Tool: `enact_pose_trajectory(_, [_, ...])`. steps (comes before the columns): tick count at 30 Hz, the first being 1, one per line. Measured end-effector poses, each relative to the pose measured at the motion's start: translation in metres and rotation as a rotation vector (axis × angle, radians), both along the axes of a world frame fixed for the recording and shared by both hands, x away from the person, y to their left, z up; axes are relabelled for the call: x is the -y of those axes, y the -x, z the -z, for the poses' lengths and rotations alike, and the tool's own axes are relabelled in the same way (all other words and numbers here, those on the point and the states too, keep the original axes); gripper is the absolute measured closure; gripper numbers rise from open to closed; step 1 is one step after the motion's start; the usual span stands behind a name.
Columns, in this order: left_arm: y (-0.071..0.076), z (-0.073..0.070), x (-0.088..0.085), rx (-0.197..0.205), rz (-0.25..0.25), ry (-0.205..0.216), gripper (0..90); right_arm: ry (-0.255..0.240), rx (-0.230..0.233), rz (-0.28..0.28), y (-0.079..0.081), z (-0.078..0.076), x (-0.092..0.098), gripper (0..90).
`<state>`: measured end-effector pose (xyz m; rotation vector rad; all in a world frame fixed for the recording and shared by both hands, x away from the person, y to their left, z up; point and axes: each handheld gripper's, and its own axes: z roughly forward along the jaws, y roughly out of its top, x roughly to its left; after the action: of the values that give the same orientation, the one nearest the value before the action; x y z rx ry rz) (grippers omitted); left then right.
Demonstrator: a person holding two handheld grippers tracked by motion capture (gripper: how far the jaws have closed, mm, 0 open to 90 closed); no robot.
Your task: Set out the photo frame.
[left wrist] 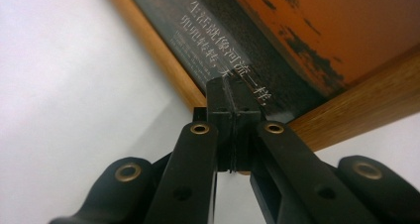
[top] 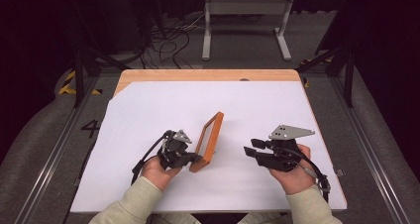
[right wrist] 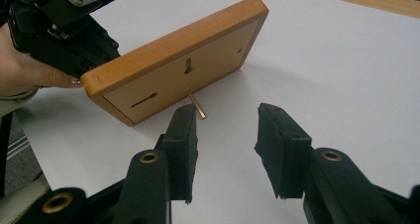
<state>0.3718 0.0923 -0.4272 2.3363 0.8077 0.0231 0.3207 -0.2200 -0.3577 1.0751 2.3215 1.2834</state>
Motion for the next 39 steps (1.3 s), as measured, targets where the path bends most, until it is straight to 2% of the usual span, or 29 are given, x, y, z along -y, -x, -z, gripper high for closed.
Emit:
enact_pose_trajectory(5, [0.006,0.0,0.005,-0.012,0.025,0.006,89.7,0.001,-0.018,0.001,0.0,-0.003,-0.005,52.9])
enact_pose_trajectory(9, [0.011,0.001,0.011,-0.024,0.041,0.012,89.7,-0.022,-0.046,-0.014,-0.003,-0.004,-0.011,51.7])
enact_pose_trajectory(12, [0.012,0.001,0.013,-0.008,0.057,0.0,89.5,-0.033,-0.049,-0.03,-0.006,-0.009,-0.019,49.9])
enact_pose_trajectory(14, [0.013,0.001,0.013,-0.015,0.049,0.004,89.0,-0.038,-0.052,-0.046,-0.008,-0.014,-0.027,49.0])
enact_pose_trajectory(16, [0.011,-0.001,0.009,-0.005,0.049,0.007,87.3,-0.031,-0.066,-0.055,-0.013,-0.017,-0.036,49.3])
enact_pose_trajectory(22, [0.008,-0.009,-0.009,0.029,-0.007,0.053,81.9,-0.02,-0.146,-0.063,-0.031,-0.018,-0.061,50.6])
enact_pose_trajectory(27, [0.003,-0.012,-0.023,0.044,-0.052,0.074,80.2,0.034,-0.199,-0.051,-0.047,-0.01,-0.081,44.9])
enact_pose_trajectory(31, [0.001,-0.013,-0.029,0.053,-0.078,0.079,79.4,0.048,-0.248,-0.035,-0.06,-0.005,-0.093,39.7])
enact_pose_trajectory(35, [-0.001,-0.013,-0.033,0.055,-0.091,0.078,79.5,0.098,-0.298,-0.015,-0.073,0.001,-0.108,39.3])
enact_pose_trajectory(36, [-0.001,-0.013,-0.033,0.055,-0.091,0.078,79.5,0.098,-0.298,-0.015,-0.073,0.001,-0.108,39.3])
enact_pose_trajectory(39, [0.0,-0.012,-0.033,0.056,-0.093,0.074,79.4,0.127,-0.339,-0.001,-0.081,0.006,-0.116,40.2])
